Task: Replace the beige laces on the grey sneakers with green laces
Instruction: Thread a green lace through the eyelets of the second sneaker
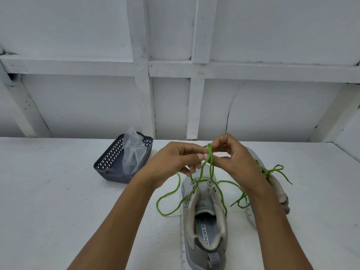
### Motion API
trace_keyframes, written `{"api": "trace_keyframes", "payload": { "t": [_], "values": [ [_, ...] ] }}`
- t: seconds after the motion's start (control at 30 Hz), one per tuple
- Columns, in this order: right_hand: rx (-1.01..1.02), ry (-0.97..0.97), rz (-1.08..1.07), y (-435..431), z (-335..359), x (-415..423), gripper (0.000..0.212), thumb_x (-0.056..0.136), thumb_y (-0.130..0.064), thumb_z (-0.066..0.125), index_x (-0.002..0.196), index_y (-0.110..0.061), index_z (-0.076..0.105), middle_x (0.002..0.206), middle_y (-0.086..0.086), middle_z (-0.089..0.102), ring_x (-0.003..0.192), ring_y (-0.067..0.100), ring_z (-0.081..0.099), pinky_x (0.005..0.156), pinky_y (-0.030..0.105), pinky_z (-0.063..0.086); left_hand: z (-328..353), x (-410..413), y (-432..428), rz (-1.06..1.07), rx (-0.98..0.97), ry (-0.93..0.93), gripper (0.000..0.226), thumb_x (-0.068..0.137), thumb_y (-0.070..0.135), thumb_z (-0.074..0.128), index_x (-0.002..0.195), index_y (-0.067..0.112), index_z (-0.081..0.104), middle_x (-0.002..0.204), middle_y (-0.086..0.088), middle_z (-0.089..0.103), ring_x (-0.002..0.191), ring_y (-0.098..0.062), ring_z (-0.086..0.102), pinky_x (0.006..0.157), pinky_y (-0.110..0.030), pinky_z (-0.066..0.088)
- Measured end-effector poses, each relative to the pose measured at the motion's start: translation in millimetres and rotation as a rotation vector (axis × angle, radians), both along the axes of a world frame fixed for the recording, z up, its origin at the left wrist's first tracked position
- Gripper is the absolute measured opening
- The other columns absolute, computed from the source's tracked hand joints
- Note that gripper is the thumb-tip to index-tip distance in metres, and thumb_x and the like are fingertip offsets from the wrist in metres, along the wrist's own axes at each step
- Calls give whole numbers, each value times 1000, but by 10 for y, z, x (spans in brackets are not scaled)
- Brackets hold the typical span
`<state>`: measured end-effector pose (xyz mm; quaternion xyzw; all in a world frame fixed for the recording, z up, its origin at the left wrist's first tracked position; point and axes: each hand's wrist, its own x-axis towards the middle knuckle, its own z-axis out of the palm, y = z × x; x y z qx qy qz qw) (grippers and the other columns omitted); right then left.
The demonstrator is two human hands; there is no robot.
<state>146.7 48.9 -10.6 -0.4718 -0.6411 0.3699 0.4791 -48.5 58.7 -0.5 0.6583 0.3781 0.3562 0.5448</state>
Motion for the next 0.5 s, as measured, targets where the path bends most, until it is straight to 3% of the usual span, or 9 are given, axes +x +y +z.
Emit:
{"api": "trace_keyframes", "payload": {
  "t": [0.13, 0.2, 0.33, 0.43, 0.5],
  "values": [
    [-55, -123, 162, 40, 28, 13, 34, 86, -34, 69, 118, -27, 62, 120, -13, 65, 118, 6, 57, 100, 43, 50, 50, -32, -3, 18, 67, 73, 14, 94, 13, 65, 101, 13, 77, 75, -4, 68, 69, -15, 59, 68, -32, 49],
    [-85, -169, 246, 50, 22, 11, 25, 91, -33, 64, 114, -23, 68, 113, -7, 70, 109, 16, 64, 99, 39, 50, 81, -50, -8, 9, 116, 132, 13, 94, 12, 65, 99, 12, 77, 75, -4, 70, 68, -13, 60, 66, -31, 50],
    [-81, -113, 267, 58, 9, -27, 26, 86, -33, 62, 98, -13, 72, 92, 4, 74, 94, 11, 69, 91, 26, 49, 112, -63, -16, 96, 219, 224, 12, 87, 23, 75, 85, 11, 74, 74, -4, 73, 66, -10, 63, 66, -33, 54],
    [-90, -129, 292, 74, 28, -34, 29, 83, -38, 65, 110, -28, 68, 103, 4, 73, 102, 13, 68, 95, 30, 52, 143, -68, -38, 73, 210, 218, 12, 86, 22, 76, 83, 10, 72, 73, -2, 73, 66, -11, 65, 66, -30, 55],
    [-89, -208, 318, 81, 23, -51, 28, 90, -36, 63, 116, -30, 67, 110, -2, 70, 108, 14, 65, 97, 34, 51, 158, -71, -46, 31, 203, 223, 10, 88, 18, 74, 85, 9, 71, 75, -3, 72, 67, -12, 66, 65, -28, 56]
  ]
}}
